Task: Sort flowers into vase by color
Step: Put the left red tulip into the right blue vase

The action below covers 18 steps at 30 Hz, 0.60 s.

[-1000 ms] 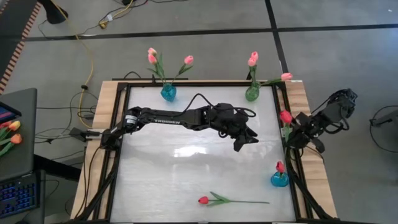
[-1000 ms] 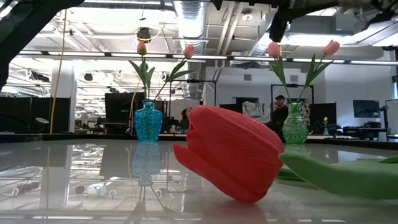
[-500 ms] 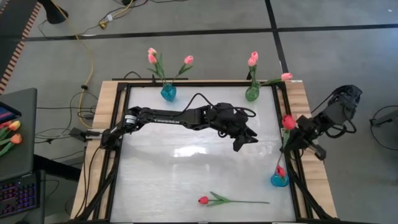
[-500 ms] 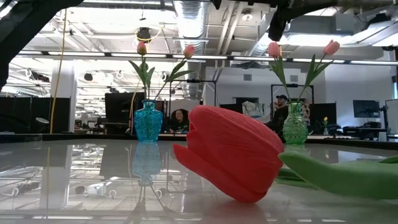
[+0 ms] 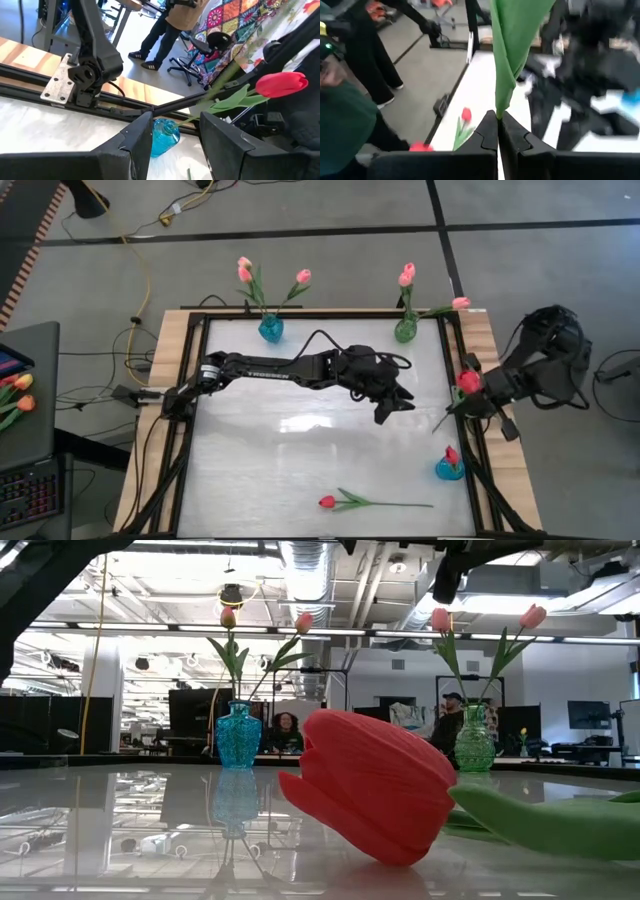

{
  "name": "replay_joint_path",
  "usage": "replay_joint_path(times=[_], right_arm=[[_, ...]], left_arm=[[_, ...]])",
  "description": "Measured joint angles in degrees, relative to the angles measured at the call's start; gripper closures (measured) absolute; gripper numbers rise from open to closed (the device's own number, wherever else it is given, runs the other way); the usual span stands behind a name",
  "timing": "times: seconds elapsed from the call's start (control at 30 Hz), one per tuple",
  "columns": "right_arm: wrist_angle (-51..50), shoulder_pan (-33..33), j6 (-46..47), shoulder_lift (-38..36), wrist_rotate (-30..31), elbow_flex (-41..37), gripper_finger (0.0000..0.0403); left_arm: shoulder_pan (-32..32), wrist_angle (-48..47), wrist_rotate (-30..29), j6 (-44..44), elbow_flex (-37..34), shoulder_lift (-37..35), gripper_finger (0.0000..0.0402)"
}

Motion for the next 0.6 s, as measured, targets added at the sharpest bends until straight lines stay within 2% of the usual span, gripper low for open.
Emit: replay_joint_path(times=[0.1, 0.17, 0.4, 0.6], right_arm=[[-3.61, 4.95, 6.34, -0.11, 4.91, 0.01, 0.0379], [-3.28, 8.52, 7.12, -0.09, 8.85, 0.01, 0.0379], [-2.15, 17.49, 6.62, 1.01, 21.94, 0.47, 0.0379], [-2.26, 20.27, 1.26, 0.89, 35.40, 0.51, 0.0379]], left_arm=[[-0.27, 0.02, 0.15, 0.17, 0.00, 0.00, 0.0251], [-0.34, -0.01, 0.16, 0.29, 0.00, 0.00, 0.0251], [-0.18, 0.00, -0.11, 0.37, 0.00, 0.00, 0.0251], [-0.17, 0.00, -0.13, 0.39, 0.00, 0.00, 0.0251]])
